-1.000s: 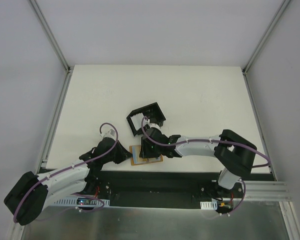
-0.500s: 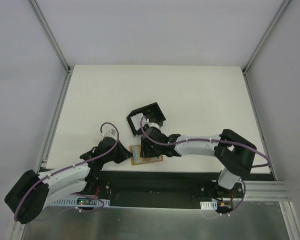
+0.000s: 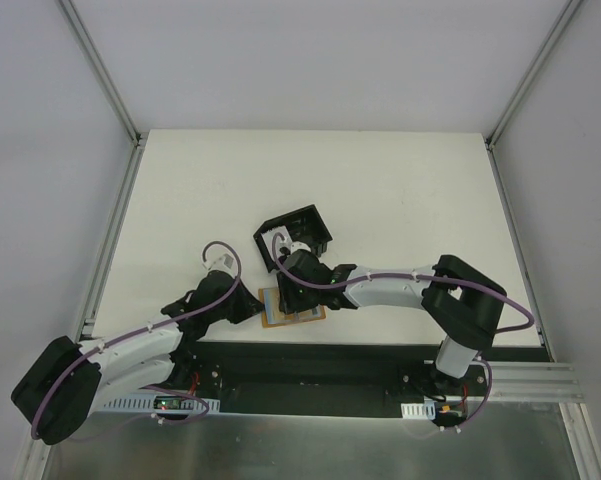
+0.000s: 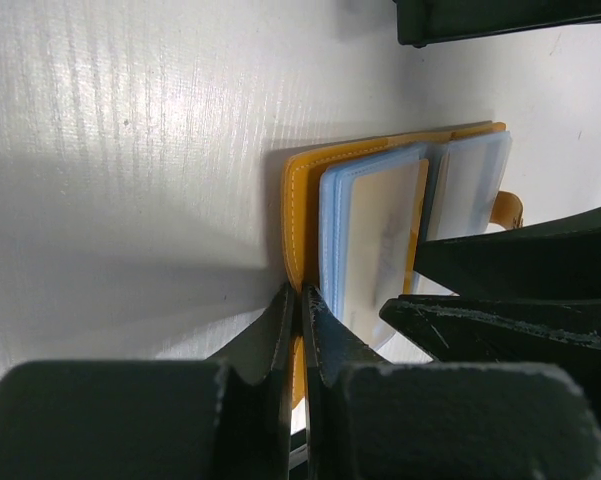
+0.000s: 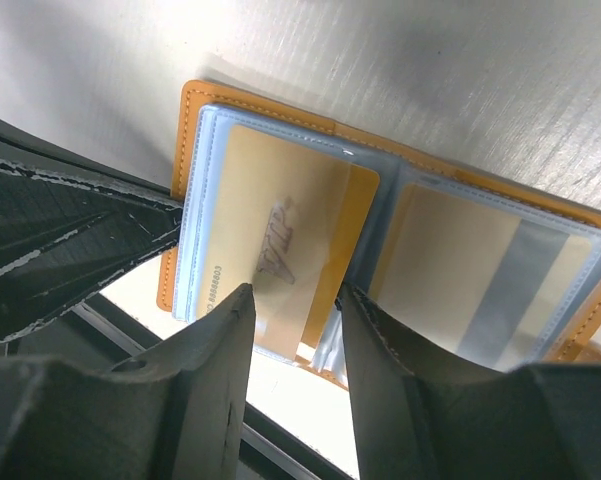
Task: Put the credit cards into the card holder
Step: Insert the credit card into the card holder.
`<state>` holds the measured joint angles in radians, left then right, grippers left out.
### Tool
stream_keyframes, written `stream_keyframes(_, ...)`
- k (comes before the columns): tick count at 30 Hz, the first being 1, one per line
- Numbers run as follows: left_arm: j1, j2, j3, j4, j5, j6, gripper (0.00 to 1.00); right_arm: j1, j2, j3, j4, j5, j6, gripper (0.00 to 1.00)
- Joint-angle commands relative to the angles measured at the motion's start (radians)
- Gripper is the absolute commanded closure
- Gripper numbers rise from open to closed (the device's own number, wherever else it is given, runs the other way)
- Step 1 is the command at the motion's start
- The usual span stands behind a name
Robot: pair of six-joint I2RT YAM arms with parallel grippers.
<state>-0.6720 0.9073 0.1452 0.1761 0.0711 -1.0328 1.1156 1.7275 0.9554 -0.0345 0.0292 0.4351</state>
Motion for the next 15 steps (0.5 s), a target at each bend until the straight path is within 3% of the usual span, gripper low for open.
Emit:
stream_keyframes(1,0.003,0.027,0.025,-0.038,0.035,0.057,1.0,-0.002,-0.022,-0.006,0.07,0.001,-0.022,0.59)
stream_keyframes(15,0.003,0.031,0.019,-0.041,0.068,0.096,1.0,-0.066,-0.054,-0.037,0.087,-0.018,0.048,0.56)
